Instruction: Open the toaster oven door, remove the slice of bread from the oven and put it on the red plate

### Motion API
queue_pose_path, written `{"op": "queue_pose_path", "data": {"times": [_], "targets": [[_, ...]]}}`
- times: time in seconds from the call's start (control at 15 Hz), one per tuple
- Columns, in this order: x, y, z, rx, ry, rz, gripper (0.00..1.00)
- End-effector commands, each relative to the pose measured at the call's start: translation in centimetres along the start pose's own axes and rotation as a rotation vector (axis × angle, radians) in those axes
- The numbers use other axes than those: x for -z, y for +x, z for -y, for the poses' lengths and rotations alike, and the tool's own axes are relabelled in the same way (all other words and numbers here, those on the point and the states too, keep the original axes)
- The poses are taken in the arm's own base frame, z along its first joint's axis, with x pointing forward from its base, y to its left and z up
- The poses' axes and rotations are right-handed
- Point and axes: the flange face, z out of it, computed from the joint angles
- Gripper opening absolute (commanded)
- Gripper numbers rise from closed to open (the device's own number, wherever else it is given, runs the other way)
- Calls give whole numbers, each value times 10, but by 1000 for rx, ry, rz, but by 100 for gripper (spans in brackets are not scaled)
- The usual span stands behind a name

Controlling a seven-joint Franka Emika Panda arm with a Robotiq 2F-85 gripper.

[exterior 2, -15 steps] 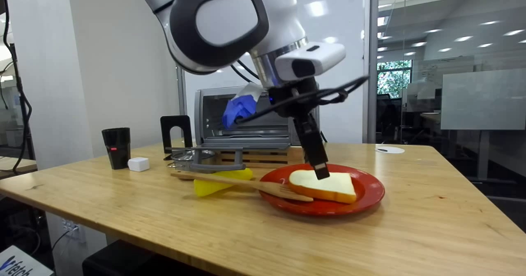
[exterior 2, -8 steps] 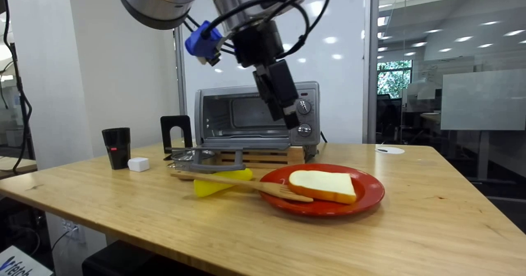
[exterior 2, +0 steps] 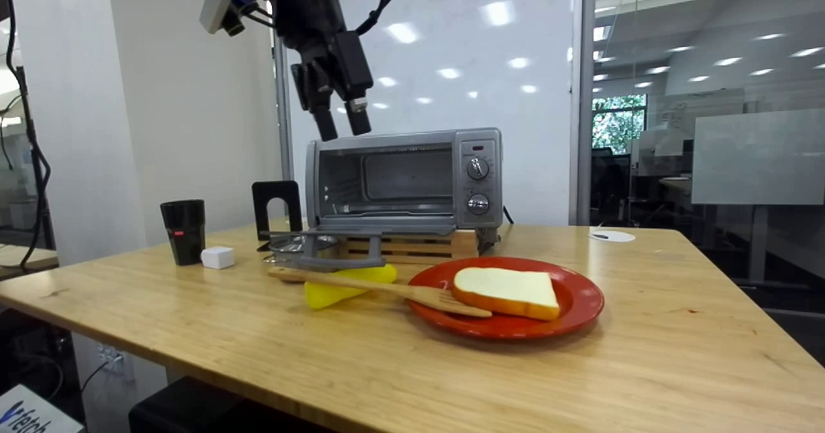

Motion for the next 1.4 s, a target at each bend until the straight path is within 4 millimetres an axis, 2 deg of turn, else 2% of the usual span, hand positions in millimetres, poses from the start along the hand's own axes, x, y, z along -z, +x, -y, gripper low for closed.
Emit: {"op": "queue_pose_path", "data": {"times": [0.0, 0.2, 0.4, 0.53, 0.6, 1.33], "targets": [[26, -26, 16, 188, 15, 69, 100], [39, -41, 25, 336, 5, 145, 100], [42, -55, 33, 459, -35, 231, 100], [38, -61, 37, 438, -90, 227, 100], [42, -50, 33, 422, -45, 217, 100], [42, -51, 33, 420, -50, 218, 100]]}}
